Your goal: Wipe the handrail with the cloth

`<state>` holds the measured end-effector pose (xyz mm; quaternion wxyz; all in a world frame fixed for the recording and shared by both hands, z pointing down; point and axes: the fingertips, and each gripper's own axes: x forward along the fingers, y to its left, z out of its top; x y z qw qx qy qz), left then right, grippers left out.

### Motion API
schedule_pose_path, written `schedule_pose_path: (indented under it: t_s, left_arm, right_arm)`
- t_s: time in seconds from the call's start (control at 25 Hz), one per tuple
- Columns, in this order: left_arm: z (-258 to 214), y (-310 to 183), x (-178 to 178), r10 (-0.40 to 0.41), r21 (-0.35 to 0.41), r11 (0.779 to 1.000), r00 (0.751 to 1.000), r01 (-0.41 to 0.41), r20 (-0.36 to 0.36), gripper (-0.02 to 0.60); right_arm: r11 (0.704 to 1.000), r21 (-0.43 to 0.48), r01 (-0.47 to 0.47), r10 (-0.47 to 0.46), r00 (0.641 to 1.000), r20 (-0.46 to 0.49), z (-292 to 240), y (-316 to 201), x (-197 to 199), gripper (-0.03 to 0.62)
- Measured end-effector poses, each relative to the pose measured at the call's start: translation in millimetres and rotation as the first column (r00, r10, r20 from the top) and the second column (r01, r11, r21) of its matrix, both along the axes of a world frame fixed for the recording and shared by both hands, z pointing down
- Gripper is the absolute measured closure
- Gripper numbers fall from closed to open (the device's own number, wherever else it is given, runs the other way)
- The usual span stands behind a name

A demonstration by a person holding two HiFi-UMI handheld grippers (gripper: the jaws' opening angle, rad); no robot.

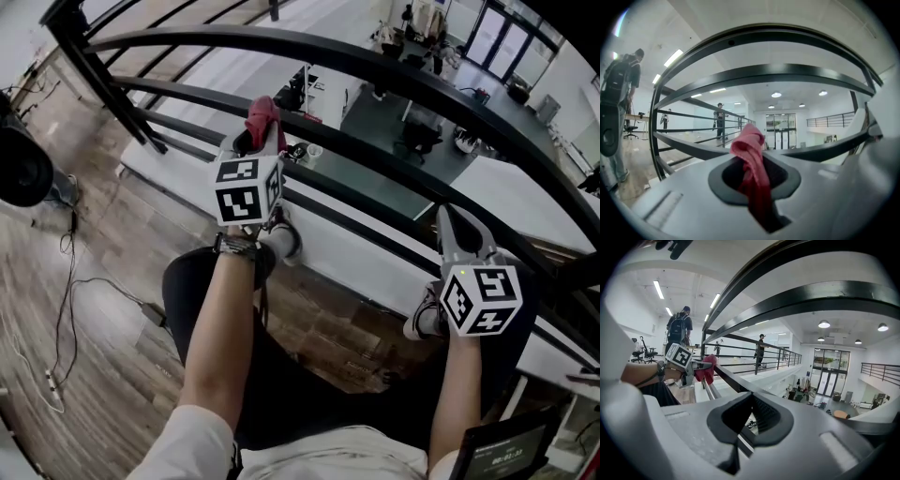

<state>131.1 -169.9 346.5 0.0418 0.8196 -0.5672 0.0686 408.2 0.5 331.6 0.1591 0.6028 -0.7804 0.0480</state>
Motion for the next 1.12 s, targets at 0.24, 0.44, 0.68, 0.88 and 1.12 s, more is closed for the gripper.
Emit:
schedule_pose_path:
  t_s: [0.24,0.44,0.68,0.88,1.12]
  left_arm:
    - [8,-1,-3,-0.010,-0.006,1.000,1.000,0.010,0.007,0.514]
    - [11,-5,-20,-0.071,-0.009,0.997,0.997,0.071,0.008,0.514]
    - [14,-6,-12,-0.036,-0.018,0.999,0.999,0.036,0.008,0.512]
    - [17,-5,-8,-0.021,-0.009,1.000,1.000,0.021,-0.021,0.511]
    - [20,8,15,0.006,0.016,1.000,1.000,-0.005,-0.024,0.511]
  right_arm:
    - [1.000,-0.010,-0.001,0.001,1.000,-0.010,3,1,0,0.592]
    - [1.000,-0.010,-0.013,0.013,1.000,-0.008,3,2,4,0.592]
    - [1.000,-0.008,-0.012,0.012,1.000,-0.004,2,3,6,0.592]
    - [1.000,-0.004,-0.017,0.017,1.000,0.007,1,3,8,0.592]
    - [1.000,0.001,-0.012,0.012,1.000,0.013,0,4,8,0.592]
